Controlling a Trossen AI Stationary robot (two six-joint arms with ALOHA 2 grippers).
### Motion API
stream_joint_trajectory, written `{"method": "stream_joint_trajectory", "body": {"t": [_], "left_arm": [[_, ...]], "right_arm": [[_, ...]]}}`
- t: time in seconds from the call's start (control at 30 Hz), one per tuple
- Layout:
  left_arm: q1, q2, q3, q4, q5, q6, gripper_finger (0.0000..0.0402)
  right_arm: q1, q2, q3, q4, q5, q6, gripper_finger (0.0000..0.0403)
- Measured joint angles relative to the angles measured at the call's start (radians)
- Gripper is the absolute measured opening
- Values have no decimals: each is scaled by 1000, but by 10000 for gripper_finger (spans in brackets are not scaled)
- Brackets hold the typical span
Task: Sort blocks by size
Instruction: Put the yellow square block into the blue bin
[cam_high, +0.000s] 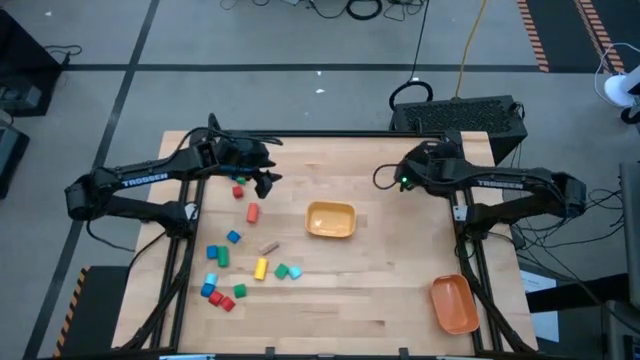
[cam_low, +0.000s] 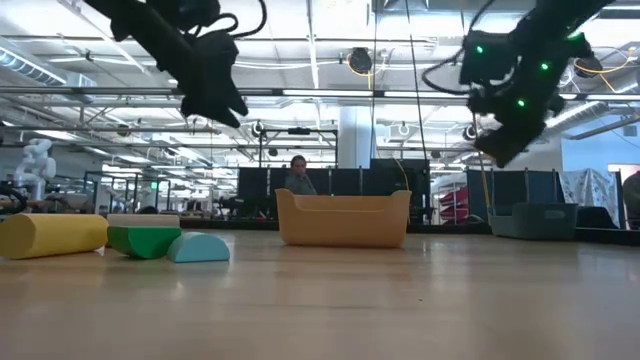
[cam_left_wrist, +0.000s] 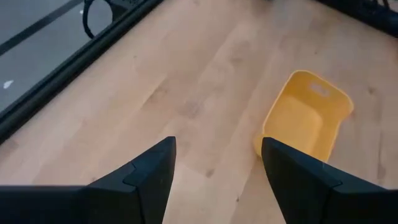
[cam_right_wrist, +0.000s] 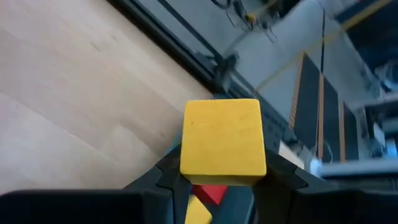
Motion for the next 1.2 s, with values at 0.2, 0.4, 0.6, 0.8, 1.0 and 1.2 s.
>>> {"method": "stream_joint_trajectory", "body": {"t": [0.2, 0.4, 0.6, 0.8, 1.0, 1.2], "left_arm": [[4, 0, -48, -4, -13, -1, 240], [5, 0, -51, -39, -98, 0, 240], [5, 0, -51, -78, -125, 0, 240], [5, 1, -51, -113, -125, 0, 240], [5, 1, -51, -115, -137, 0, 240], [5, 1, -51, -158, -215, 1, 240]], "right_arm": [[-139, -45, -107, 89, -71, -7, 120], [-241, -50, -187, 255, -189, -100, 120], [-315, -50, -205, 303, -271, -145, 123], [-367, -50, -205, 299, -314, -148, 129], [-378, -50, -205, 299, -357, -148, 148], [-378, -50, -205, 299, -355, -148, 180]]}}
